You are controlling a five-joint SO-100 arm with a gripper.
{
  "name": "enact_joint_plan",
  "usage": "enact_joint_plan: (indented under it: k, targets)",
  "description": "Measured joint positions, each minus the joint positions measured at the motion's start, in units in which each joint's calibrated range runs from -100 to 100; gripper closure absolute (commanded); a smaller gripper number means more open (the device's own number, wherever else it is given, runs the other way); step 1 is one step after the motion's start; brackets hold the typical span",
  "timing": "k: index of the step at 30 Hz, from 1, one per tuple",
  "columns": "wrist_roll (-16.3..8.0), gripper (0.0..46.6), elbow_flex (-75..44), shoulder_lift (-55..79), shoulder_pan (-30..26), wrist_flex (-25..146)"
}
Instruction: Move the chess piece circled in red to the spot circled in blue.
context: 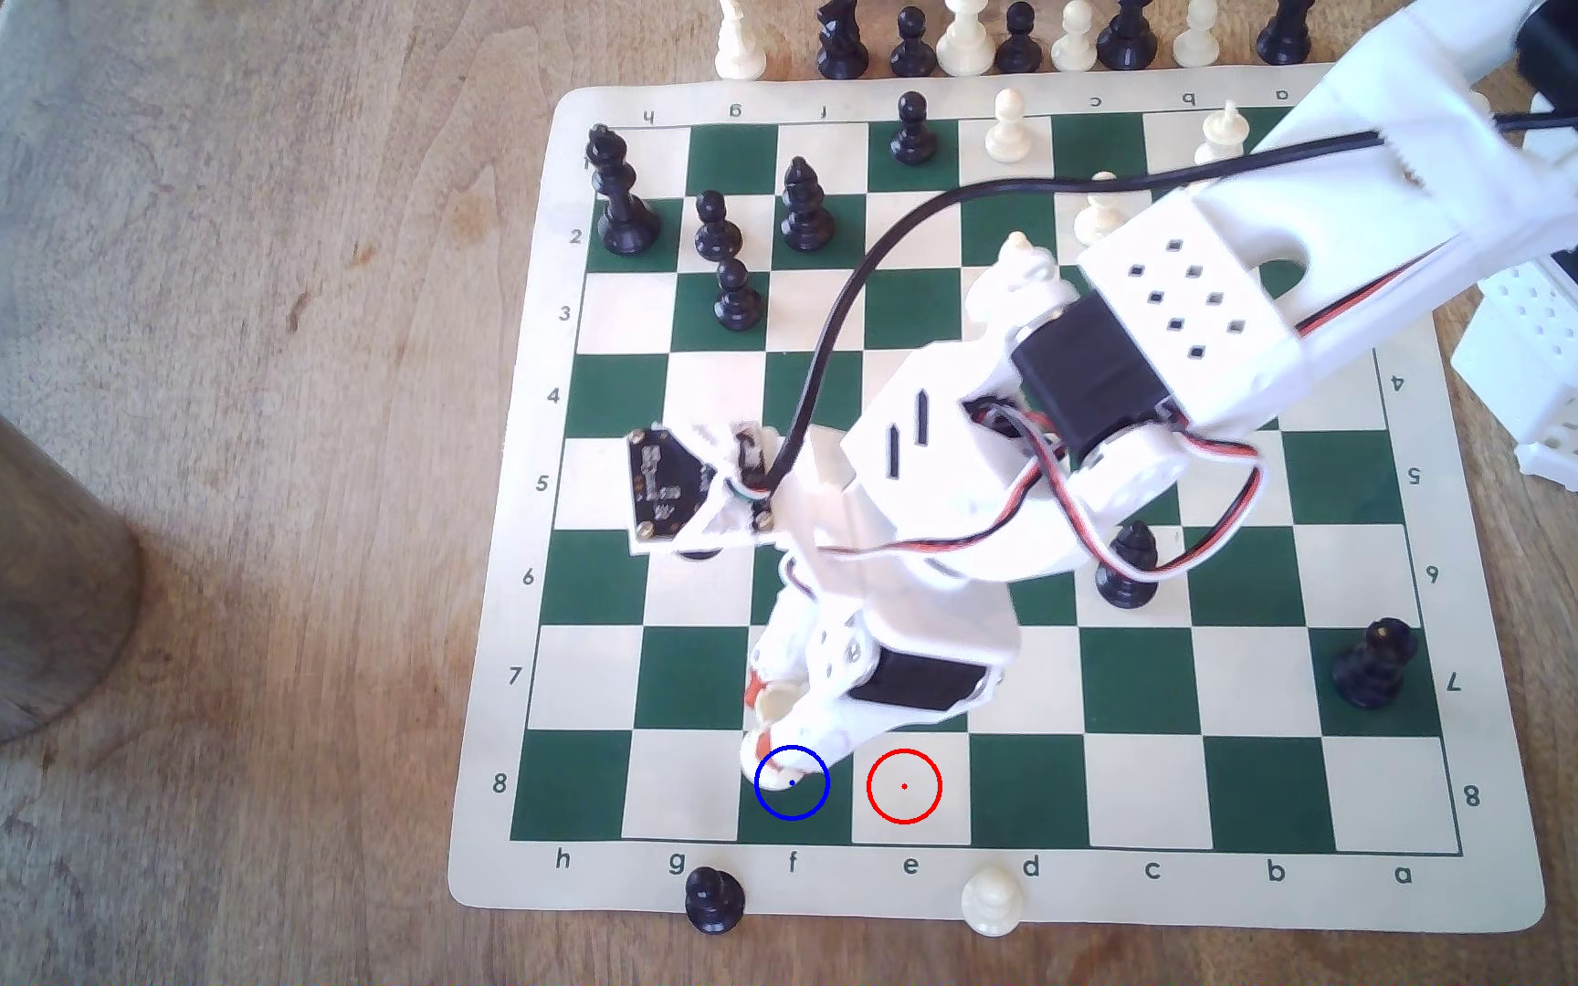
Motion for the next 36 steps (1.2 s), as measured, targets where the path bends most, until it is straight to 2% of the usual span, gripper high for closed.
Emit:
enact_joint_plan:
  k: [18,21,22,27,36]
  targets:
    - [0.05,40.8,-1.27,5.53,-0.29,0.0]
    - [0.05,34.2,-1.27,5.53,-0.37,0.0]
    - [0.05,29.8,-1.27,5.53,-0.37,0.0]
    - [0.05,21.0,-1.27,5.61,-0.44,0.0]
    - [-0.29,13.8,-1.27,5.61,-0.15,1.91]
